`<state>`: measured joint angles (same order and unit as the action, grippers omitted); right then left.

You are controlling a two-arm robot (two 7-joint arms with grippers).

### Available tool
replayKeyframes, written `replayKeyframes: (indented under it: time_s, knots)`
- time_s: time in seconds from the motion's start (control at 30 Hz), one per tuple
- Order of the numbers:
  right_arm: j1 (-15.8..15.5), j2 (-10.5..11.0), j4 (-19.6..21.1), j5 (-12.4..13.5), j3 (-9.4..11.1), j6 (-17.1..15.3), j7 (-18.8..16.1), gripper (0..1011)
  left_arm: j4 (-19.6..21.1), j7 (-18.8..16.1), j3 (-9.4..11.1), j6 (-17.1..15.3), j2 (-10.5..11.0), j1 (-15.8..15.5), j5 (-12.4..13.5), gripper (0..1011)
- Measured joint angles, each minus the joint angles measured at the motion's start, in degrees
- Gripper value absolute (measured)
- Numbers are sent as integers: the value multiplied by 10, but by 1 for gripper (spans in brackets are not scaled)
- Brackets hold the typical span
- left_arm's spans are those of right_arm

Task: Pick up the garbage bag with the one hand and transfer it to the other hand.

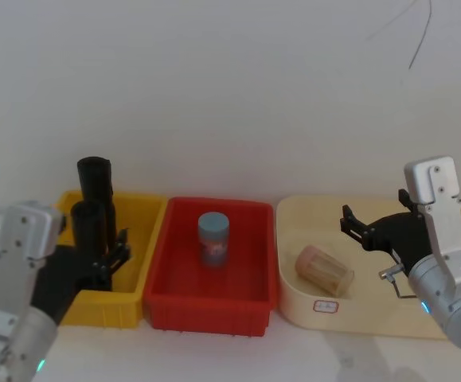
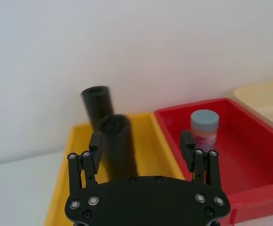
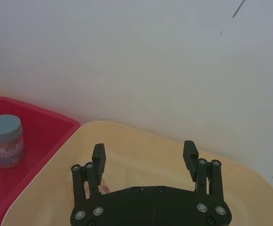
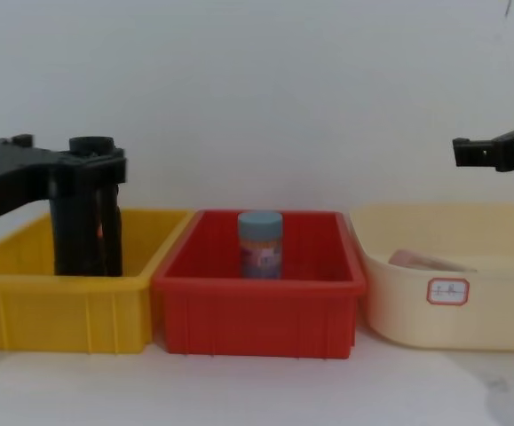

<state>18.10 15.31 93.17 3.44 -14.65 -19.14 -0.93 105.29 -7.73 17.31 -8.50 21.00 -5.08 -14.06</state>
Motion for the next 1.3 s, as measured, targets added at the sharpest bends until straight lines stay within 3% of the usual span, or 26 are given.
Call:
replayKeyframes:
  time_s: [0.3, 0.53, 1.3]
  knots:
    - [1, 0, -1, 0, -1, 0, -1, 1001, 41, -19, -38, -20, 5, 46, -15, 1001]
    - [1, 0, -1, 0, -1, 0, -1, 1001, 45, -21, -47, -28, 5, 53, -19, 1001]
    - [2, 0, -1, 0, -1, 0, -1, 1001, -44, 8, -13, -34, -8, -11, 16, 1001]
